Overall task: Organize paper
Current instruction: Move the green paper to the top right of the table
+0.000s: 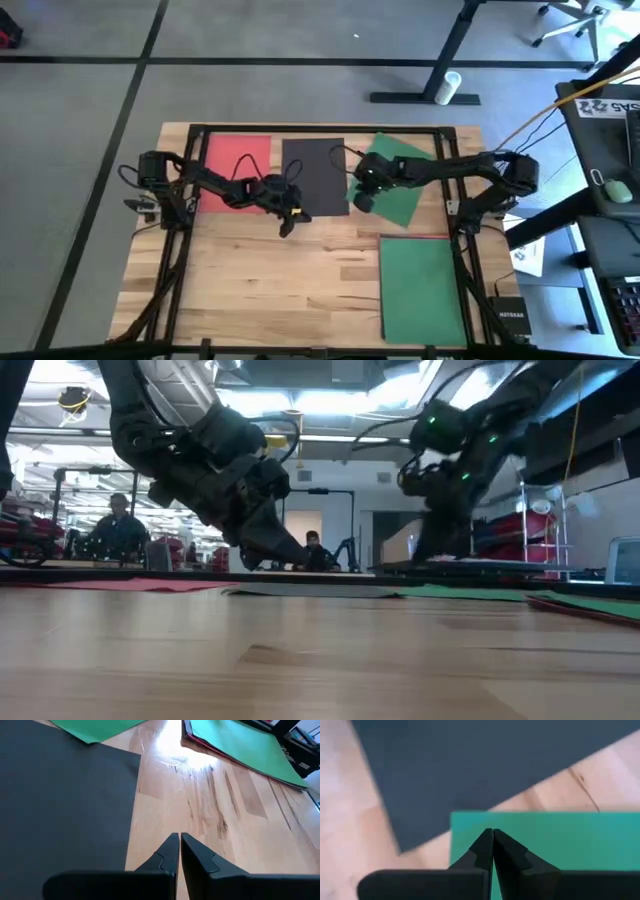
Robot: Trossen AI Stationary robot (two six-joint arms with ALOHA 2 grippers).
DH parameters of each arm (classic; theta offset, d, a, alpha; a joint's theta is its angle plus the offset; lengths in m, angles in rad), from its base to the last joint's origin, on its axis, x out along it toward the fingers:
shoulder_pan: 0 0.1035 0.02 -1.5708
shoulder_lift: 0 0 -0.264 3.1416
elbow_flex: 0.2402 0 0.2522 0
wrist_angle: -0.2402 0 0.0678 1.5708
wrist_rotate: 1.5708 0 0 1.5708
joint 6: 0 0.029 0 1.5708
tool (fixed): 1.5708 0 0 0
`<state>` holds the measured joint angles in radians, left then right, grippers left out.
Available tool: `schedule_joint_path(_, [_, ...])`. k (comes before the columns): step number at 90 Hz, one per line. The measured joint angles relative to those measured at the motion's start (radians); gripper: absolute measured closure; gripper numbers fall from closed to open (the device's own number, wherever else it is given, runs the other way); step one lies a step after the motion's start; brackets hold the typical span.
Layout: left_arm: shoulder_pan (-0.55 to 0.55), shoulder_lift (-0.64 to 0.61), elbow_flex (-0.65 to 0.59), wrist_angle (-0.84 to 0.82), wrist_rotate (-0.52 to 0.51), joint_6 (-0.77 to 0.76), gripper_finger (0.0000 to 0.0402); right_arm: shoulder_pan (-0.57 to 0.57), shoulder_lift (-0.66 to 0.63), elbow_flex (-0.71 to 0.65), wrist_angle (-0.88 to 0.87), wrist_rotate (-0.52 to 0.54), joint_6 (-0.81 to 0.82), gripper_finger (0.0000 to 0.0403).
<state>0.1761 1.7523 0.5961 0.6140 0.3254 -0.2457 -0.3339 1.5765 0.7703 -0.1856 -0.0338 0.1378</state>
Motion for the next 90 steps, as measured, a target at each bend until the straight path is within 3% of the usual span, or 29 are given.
schedule_joint_path(37, [0.001,0.0,0.0,-0.038,-0.028,0.012,0.0402,-0.02,0.202,0.147,-0.076,-0.081,-0.074,0.0403])
schedule_joint_path(90, [0.0,0.0,0.0,-0.049,-0.035,0.011,0.0402,-0.019,0.138,0.144,-0.352,-0.268,-0.128,0.0403])
